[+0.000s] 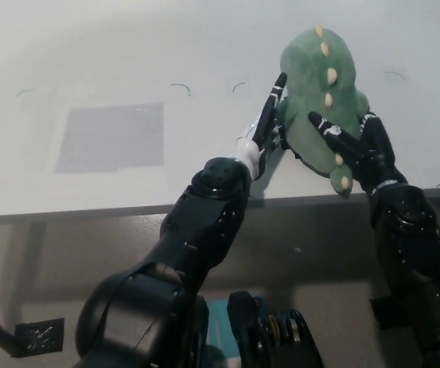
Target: Use both hands to pick up a dinasour on the right side and move it to the left side
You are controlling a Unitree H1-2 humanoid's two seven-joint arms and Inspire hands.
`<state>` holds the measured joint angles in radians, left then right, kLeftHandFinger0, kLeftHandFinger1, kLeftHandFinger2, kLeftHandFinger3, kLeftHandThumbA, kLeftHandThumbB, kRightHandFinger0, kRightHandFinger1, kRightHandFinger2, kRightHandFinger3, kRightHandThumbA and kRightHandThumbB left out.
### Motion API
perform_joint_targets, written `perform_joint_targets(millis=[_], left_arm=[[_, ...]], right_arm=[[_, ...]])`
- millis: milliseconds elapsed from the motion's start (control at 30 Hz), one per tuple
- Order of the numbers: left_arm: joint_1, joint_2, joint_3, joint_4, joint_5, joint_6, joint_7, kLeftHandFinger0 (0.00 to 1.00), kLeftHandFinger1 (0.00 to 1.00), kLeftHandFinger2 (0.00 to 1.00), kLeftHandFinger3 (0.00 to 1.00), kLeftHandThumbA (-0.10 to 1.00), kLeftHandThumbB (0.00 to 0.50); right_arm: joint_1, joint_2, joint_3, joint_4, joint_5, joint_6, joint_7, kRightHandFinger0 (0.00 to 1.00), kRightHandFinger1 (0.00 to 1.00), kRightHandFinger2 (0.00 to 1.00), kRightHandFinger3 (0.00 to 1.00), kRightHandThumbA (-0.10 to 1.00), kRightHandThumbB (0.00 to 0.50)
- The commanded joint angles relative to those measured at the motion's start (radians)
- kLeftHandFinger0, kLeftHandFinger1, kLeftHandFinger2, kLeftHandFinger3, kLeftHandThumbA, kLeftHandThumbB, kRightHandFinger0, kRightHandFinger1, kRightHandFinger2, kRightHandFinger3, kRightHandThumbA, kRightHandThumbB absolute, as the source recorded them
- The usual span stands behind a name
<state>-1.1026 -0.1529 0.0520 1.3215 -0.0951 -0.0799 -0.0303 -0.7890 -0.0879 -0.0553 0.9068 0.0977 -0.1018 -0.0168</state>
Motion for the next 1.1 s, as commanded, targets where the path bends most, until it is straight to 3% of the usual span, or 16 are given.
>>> perform_joint_targets(millis=[0,33,67,200,333,433,467,500,533,767,900,933,1067], left_arm=[[0.024,-0.009,-0.020,-0.019,0.007,0.001,-0.096,1.00,1.00,1.00,1.00,1.00,0.290],[0.049,0.011,-0.023,-0.043,0.008,0.013,-0.107,1.00,1.00,1.00,1.00,1.00,0.241],[0.062,0.026,-0.021,-0.059,0.005,0.018,-0.111,1.00,1.00,1.00,1.00,1.00,0.224],[0.110,0.065,-0.024,-0.140,0.007,0.062,-0.106,1.00,1.00,1.00,1.00,1.00,0.223],[0.171,0.100,-0.014,-0.219,0.000,0.060,-0.095,1.00,1.00,1.00,1.00,1.00,0.217],[0.266,0.138,0.006,-0.387,-0.015,0.111,-0.070,1.00,1.00,1.00,1.00,1.00,0.209],[0.294,0.140,0.018,-0.444,-0.021,0.141,-0.050,1.00,1.00,1.00,1.00,1.00,0.207],[0.332,0.155,0.008,-0.489,-0.007,0.112,-0.056,1.00,1.00,1.00,1.00,1.00,0.163],[0.363,0.162,0.009,-0.527,-0.001,0.092,-0.049,1.00,1.00,1.00,1.00,1.00,0.148],[0.465,0.170,0.011,-0.679,0.014,0.112,0.001,1.00,1.00,1.00,1.00,1.00,0.139],[0.480,0.170,0.037,-0.712,-0.022,0.115,0.003,1.00,1.00,1.00,1.00,1.00,0.105],[0.486,0.168,0.051,-0.736,-0.025,0.148,0.023,1.00,1.00,1.00,1.00,1.00,0.119],[0.517,0.178,0.061,-0.794,-0.020,0.142,0.022,1.00,1.00,1.00,1.00,1.00,0.100]], right_arm=[[-0.047,0.080,0.072,0.046,-0.061,-0.032,0.027,1.00,1.00,1.00,1.00,1.00,0.311],[-0.043,0.106,0.084,0.059,-0.068,-0.051,0.014,1.00,1.00,1.00,1.00,1.00,0.307],[-0.054,0.122,0.089,0.082,-0.068,-0.064,0.010,1.00,1.00,1.00,1.00,1.00,0.306],[-0.091,0.169,0.080,0.134,-0.036,-0.048,0.021,1.00,1.00,1.00,1.00,1.00,0.289],[-0.120,0.209,0.107,0.174,-0.066,-0.074,0.017,1.00,1.00,1.00,1.00,1.00,0.212],[-0.159,0.258,0.133,0.215,-0.073,-0.079,0.037,1.00,1.00,1.00,1.00,1.00,0.115],[-0.171,0.273,0.128,0.226,-0.060,-0.059,0.040,1.00,1.00,1.00,1.00,1.00,0.105],[-0.168,0.287,0.137,0.210,-0.058,-0.053,0.055,1.00,1.00,1.00,1.00,1.00,0.039],[-0.163,0.302,0.131,0.198,-0.041,-0.047,0.072,1.00,1.00,1.00,1.00,1.00,0.004],[-0.164,0.314,0.182,0.234,-0.076,-0.106,0.102,1.00,1.00,1.00,1.00,1.00,0.000],[-0.180,0.324,0.199,0.248,-0.076,-0.108,0.104,1.00,1.00,1.00,1.00,1.00,0.000],[-0.184,0.329,0.215,0.240,-0.089,-0.098,0.101,1.00,1.00,1.00,1.00,1.00,0.000],[-0.195,0.344,0.229,0.233,-0.078,-0.084,0.123,1.00,1.00,1.00,1.00,1.00,0.000]])
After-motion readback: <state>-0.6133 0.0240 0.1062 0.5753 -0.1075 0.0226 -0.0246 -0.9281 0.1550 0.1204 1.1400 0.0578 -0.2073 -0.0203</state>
